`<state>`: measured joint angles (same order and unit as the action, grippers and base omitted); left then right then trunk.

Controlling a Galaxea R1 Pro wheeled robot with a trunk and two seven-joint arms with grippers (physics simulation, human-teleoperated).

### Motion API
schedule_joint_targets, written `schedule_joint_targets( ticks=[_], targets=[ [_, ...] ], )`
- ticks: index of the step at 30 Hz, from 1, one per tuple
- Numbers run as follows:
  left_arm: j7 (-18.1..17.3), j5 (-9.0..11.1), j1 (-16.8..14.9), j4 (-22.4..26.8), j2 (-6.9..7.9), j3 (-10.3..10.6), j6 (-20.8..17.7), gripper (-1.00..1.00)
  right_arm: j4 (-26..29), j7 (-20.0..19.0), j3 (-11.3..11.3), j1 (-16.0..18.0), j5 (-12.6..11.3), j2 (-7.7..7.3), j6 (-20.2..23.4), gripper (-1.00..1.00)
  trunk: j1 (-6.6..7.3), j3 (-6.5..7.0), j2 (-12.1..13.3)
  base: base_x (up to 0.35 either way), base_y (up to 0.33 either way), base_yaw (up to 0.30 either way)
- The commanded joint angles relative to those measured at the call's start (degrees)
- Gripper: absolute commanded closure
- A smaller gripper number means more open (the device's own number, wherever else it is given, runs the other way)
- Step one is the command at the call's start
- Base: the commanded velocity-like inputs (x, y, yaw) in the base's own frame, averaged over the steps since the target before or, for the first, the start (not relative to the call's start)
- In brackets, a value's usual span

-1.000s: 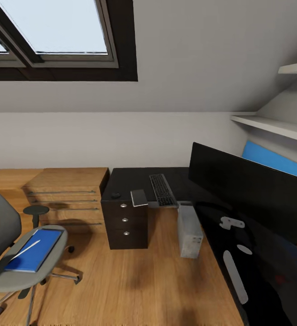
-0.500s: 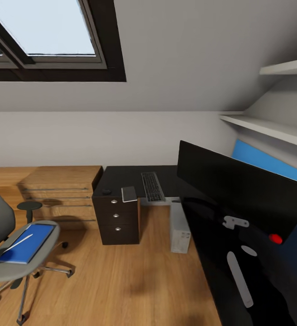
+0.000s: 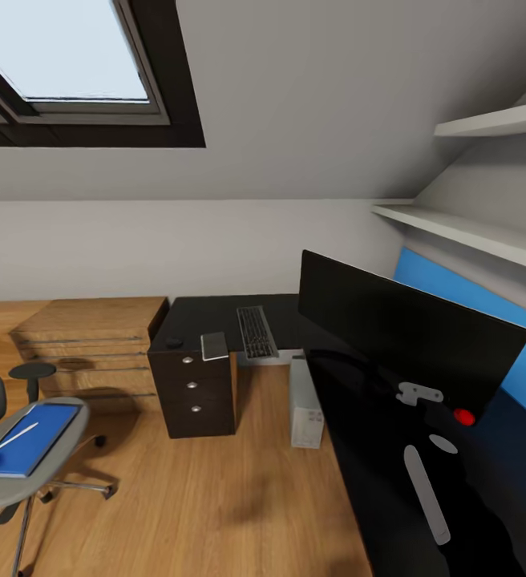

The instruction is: In the bedroom, organize the workspace by keeping the computer under the desk, ensuring the monitor is on the desk, placing the keyboard on the desk next to the monitor, placing the mouse on the desk next to the keyboard, moving the folder from the swivel chair onto the desk next to the mouse, stacking the notebook on top of the folder with the pen on top of the notebook, and positioning the swivel chair next to the desk.

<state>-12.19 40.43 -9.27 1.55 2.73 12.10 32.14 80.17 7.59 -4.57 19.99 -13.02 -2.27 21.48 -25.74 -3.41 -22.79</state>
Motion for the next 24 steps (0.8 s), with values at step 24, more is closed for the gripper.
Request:
schedule_joint_targets(
  ticks=[24],
  targets=[
    [-0.4,0.7,0.0,-0.1,0.03,0.4,0.2,-1.0,-0.1,0.4,-2.8,0.1,-0.6,-0.81,0.2,-1.0,-0.04,1.4,-0.1,0.0,-0.001,-0.179]
  ],
)
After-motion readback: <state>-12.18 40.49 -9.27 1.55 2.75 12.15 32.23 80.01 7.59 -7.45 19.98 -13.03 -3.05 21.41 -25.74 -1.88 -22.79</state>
